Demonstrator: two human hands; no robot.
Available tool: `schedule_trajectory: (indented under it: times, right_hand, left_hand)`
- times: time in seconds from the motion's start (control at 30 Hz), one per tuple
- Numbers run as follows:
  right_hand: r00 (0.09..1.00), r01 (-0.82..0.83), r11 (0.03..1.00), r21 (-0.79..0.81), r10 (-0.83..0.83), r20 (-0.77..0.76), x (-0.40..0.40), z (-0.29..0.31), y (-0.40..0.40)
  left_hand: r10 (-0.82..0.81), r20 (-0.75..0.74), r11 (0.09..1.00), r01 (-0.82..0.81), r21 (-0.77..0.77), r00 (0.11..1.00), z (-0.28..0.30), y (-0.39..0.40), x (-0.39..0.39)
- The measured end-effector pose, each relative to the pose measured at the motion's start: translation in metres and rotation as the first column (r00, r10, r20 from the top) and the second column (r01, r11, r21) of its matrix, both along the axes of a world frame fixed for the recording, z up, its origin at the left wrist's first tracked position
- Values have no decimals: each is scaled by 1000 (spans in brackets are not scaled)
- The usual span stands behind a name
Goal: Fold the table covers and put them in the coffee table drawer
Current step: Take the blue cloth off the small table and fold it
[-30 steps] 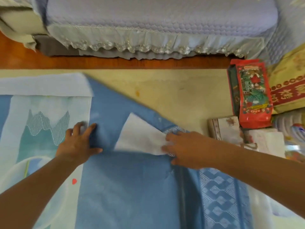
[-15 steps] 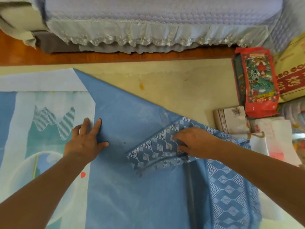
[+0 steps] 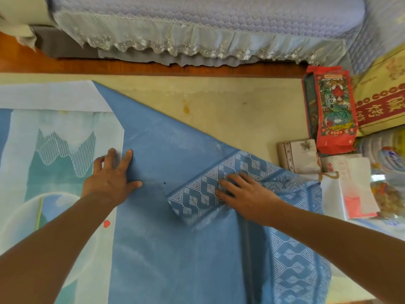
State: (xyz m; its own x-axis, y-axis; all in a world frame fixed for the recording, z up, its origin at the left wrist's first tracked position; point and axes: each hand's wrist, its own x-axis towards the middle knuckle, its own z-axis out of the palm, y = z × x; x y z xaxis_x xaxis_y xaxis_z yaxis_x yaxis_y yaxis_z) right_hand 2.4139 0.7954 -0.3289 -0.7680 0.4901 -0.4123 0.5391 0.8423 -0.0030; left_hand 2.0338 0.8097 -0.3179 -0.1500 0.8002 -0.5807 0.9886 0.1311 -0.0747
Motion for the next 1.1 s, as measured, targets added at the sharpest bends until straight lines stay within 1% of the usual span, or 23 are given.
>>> schedule_trajectory:
  times: [0.1,0.13,0.17,0.2,0.23,0.27,0.33,0.43,0.47,0.5,0.53,0.57,0.6,0.63,0.67,0.7,0.73,0.83,0.87,0.93,1.0,1.03,1.1]
  right_hand:
    - [979,-119,991,62,127,-161,4,7,-2]
    - [977,-85,996,41,91,-193,3,12,-2]
    - [973,20,1000,1,-20,-228,-1,23,3]
    - [935,188,982,-23,-186,-302,-4,36,14]
    - [842,392,919,-36,-374,-390,-5,53,31]
    - [718,588,808,-34,-540,-439,-3,70,56]
    - [501,832,555,-9,-757,-418,21,95,119]
    - [205,979,199,51,-935,-288,76,107,193]
    - [163,984,138,116,-956,-243,84,103,199]
    - [190,964,142,226,-960,-207,85,96,196]
    - [291,920,221,322,-938,-189,81,84,188]
    - [460,855,381,353,-871,-174,72,73,179]
    - [634,758,565,326,-756,-163,60,62,167]
    - [750,661,716,226,-636,-179,48,52,152]
    - [820,566,815,123,-543,-182,39,42,141]
    - [862,495,867,59,-482,-159,33,34,134]
    - [878,473,881,24,-468,-103,29,28,130]
    - [855,515,855,-54,-509,97,29,24,134]
    - [854,517,848,-114,-502,138,28,31,137]
    - [868,496,835,-238,-483,115,21,47,138]
    - [910,402,842,-361,-411,54,12,54,127]
    - [935,345,849,-401,-350,62,7,56,122]
    - [950,309,842,-442,-293,105,4,64,113]
  left_hand:
    - [-8,-9,1000,8,3,1000,-2,-1,-1]
    - [-4,-8,1000,4,0,1000,-1,-1,-1]
    - [2,-4,1000,-2,3,1000,0,-1,0]
    - [5,2,1000,-5,8,1000,0,-1,1]
    - [7,8,1000,-7,9,1000,1,0,1]
    - [11,11,1000,-11,6,1000,2,0,1]
    - [21,11,1000,-21,-2,1000,3,2,2]
    - [18,12,1000,-18,-11,1000,3,5,3]
    - [21,7,1000,-21,-14,1000,3,5,3]
    - [22,2,1000,-22,-17,1000,3,6,4]
    - [20,-1,1000,-20,-21,1000,2,6,5]
    - [16,-2,1000,-16,-15,1000,0,6,5]
    - [4,-9,1000,-4,-2,1000,-1,7,5]
    - [-17,-26,1000,17,12,1000,-3,9,4]
    - [-36,-50,999,36,14,998,-5,11,4]
    - [-45,-71,999,46,3,996,-6,14,3]
    - [-46,-82,999,45,-18,996,-7,17,3]
    - [-22,-86,997,15,-79,996,-7,24,6]
    - [-15,-83,996,8,-88,996,-5,25,7]
    - [-41,-101,994,30,-103,994,-3,28,8]
    - [-71,-122,988,52,-146,990,-2,35,7]
    - [-60,-104,987,44,-152,993,0,44,5]
    - [62,9,996,-62,-66,998,7,70,2]
